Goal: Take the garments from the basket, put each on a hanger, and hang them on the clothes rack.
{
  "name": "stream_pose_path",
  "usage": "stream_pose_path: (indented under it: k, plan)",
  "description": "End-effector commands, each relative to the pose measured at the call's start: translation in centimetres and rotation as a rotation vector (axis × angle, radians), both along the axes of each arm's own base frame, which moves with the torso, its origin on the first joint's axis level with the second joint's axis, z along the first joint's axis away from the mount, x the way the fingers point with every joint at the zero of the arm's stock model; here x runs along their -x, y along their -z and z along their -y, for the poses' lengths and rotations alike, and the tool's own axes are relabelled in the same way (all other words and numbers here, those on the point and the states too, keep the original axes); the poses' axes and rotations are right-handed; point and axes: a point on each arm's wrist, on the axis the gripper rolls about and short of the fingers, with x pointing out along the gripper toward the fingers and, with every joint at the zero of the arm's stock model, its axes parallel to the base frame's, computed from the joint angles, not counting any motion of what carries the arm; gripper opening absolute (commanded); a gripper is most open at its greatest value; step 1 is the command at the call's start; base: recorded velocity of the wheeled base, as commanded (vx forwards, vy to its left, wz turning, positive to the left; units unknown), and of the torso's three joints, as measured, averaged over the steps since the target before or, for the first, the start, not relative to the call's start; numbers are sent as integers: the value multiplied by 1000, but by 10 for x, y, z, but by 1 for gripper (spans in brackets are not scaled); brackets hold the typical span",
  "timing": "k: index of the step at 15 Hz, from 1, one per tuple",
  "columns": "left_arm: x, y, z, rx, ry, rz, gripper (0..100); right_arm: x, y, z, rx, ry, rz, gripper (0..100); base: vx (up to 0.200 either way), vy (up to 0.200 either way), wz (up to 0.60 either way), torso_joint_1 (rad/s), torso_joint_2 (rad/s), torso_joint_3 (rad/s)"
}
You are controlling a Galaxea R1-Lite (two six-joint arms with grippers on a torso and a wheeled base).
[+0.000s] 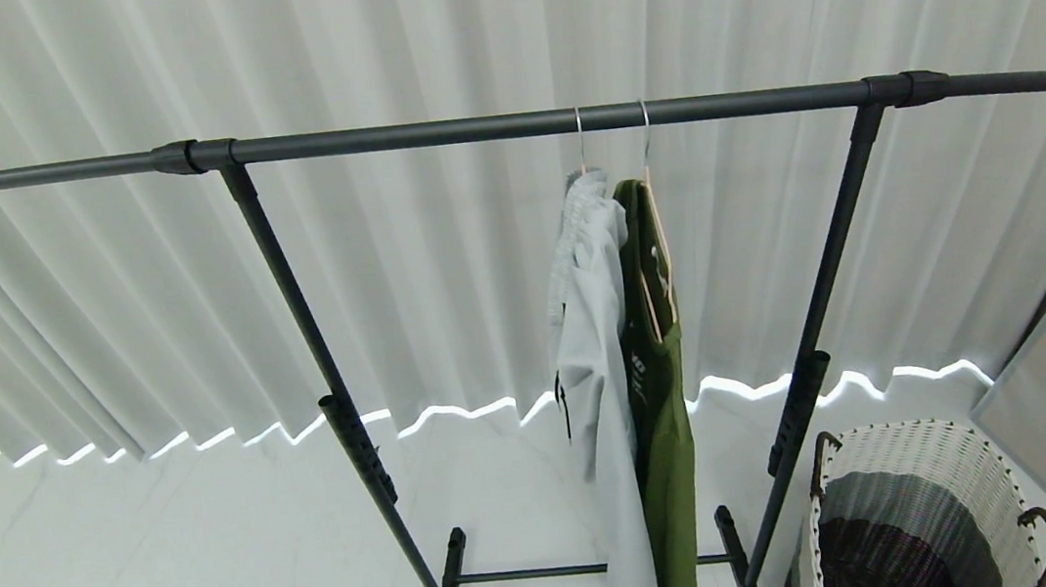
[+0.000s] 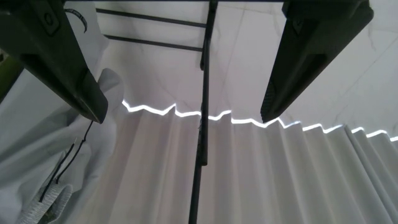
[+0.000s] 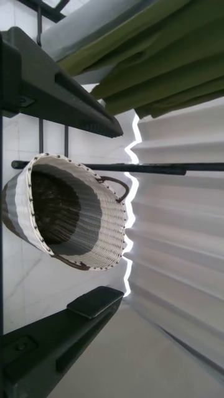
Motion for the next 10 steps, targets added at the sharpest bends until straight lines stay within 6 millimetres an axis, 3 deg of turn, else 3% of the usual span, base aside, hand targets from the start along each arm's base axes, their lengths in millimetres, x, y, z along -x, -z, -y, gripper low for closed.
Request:
stream_pose_path:
  k: [1, 10]
  plan:
    - [0, 0, 0, 0, -1, 1, 100, 0, 0, 0, 0, 0, -1, 100, 0, 0, 0, 0, 0, 0]
    - [0, 0, 0, 0, -1, 1, 100, 0, 0, 0, 8, 0, -3, 100, 0, 0, 0, 0, 0, 0]
